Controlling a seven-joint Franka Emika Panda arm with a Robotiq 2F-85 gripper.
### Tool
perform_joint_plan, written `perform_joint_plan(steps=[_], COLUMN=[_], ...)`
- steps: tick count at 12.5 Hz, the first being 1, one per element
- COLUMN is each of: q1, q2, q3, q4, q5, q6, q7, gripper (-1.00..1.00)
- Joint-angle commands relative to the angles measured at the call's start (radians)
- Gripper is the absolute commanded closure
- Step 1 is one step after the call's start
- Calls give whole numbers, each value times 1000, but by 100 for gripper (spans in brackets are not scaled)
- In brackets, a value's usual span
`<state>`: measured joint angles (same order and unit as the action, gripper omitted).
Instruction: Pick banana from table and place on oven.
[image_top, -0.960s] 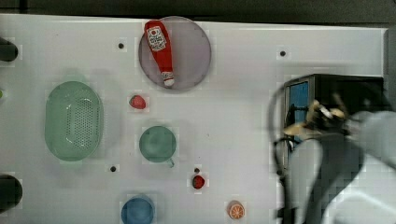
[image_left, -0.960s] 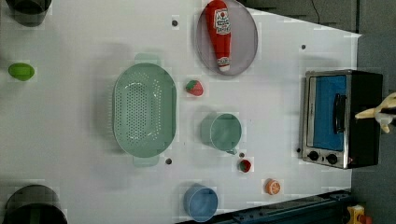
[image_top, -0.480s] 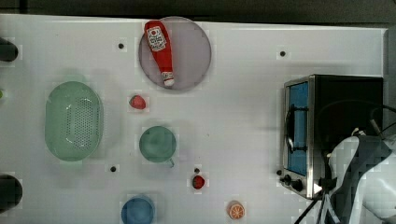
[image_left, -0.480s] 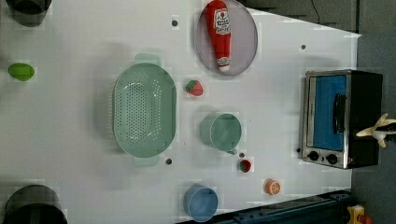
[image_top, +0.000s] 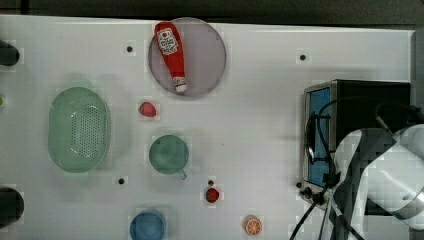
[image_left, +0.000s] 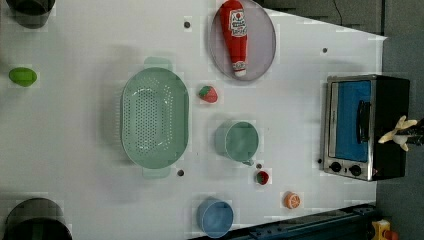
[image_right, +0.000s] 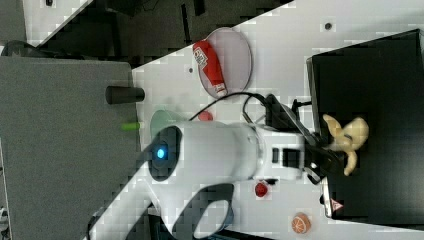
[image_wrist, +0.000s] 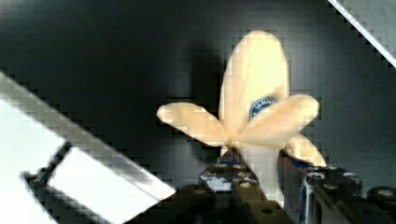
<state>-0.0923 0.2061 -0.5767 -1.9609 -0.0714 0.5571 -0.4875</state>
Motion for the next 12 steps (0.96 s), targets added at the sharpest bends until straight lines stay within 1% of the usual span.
perform_joint_plan(steps=[1, 5, 6, 8, 9, 11, 12], q1=[18, 21, 25, 48, 65, 102, 118], q2=[-34, -34, -37, -62, -86, -160, -206], q3=[-14, -5, -2, 37, 75, 183, 244], q4=[17, 17, 19, 41, 57, 76, 76], q5=[8, 6, 6, 6, 9, 38, 57], q6=[13, 0, -6, -44, -99, -214, -242], q7=[-22, -22, -23, -23, -23, -14, 24], gripper=[1, -89, -100, -100, -100, -100, -100])
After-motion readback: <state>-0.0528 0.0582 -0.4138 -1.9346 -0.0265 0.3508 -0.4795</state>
